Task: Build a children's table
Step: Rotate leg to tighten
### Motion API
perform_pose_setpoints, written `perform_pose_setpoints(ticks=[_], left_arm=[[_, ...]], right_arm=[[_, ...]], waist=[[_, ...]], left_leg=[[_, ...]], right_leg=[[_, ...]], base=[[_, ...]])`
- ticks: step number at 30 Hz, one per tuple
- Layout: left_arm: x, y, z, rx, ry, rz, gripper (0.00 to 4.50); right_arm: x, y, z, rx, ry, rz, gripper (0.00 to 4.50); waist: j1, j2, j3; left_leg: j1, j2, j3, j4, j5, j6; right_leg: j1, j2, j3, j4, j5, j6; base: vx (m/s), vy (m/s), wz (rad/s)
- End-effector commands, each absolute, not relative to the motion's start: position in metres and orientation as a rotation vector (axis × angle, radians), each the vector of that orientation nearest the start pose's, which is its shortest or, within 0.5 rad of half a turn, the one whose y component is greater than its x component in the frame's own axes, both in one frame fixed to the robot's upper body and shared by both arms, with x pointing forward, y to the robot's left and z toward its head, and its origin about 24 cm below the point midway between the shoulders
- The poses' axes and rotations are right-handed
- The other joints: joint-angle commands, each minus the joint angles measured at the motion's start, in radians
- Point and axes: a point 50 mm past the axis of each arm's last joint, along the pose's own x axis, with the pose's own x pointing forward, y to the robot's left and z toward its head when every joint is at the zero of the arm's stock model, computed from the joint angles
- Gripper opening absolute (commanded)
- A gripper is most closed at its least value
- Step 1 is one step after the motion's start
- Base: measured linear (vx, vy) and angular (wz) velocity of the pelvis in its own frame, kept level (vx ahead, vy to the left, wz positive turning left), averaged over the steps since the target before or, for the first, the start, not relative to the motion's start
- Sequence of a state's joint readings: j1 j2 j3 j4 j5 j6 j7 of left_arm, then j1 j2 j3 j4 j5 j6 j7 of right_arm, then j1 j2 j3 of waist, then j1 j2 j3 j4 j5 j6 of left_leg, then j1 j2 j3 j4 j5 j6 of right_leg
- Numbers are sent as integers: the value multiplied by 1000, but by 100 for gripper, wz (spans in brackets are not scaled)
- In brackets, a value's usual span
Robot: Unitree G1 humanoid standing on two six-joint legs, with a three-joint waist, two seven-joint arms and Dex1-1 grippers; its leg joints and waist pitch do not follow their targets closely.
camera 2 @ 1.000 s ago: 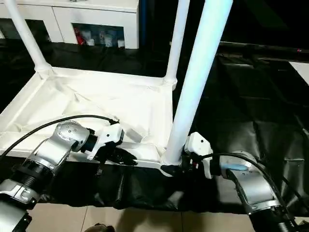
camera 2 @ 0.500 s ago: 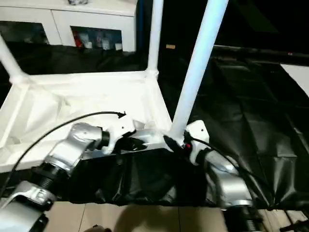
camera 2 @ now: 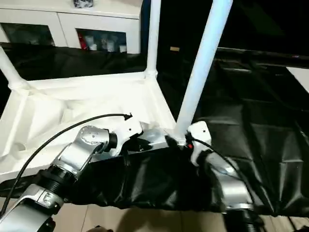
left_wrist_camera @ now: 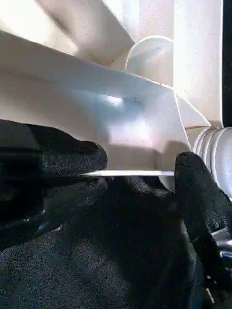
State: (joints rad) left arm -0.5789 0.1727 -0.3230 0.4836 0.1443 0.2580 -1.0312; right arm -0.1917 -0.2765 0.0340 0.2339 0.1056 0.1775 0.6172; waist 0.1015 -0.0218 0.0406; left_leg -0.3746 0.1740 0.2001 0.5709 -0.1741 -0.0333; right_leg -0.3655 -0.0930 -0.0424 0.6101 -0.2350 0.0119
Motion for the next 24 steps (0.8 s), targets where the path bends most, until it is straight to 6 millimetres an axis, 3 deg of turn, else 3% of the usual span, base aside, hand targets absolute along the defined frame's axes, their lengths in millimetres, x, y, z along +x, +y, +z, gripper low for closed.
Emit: perform_pose_setpoints(ticks=[1, 5, 10, 24], left_arm=[[293, 40, 47, 372, 385, -1480, 0], [290, 47, 51, 360, 379, -1561, 0], [291, 59, 52, 371, 409, -1620, 0], [289, 85, 59, 396, 508, -1776, 0]], right_arm=[[261, -123, 27, -105, 265, 974, 390], [255, -134, 32, -113, 252, 1069, 390], [250, -148, 33, -141, 285, 1166, 390], [244, -163, 39, -172, 354, 1353, 287]], waist=[[4, -11, -47], [12, -12, -45], [10, -10, -43], [17, -13, -48]], left_leg=[[16, 59, -27, -60, -153, 76], [19, 63, -28, -63, -185, 74], [20, 66, -30, -68, -219, 57], [19, 67, -25, -58, -150, 93]], right_leg=[[29, -64, 39, -71, -7, -214], [26, -68, 39, -76, -74, -217], [24, -66, 38, -78, -124, -220], [26, -66, 35, -62, -17, -267]], base=[[0, 0, 0], [0, 0, 0], [0, 0, 0], [0, 0, 0]])
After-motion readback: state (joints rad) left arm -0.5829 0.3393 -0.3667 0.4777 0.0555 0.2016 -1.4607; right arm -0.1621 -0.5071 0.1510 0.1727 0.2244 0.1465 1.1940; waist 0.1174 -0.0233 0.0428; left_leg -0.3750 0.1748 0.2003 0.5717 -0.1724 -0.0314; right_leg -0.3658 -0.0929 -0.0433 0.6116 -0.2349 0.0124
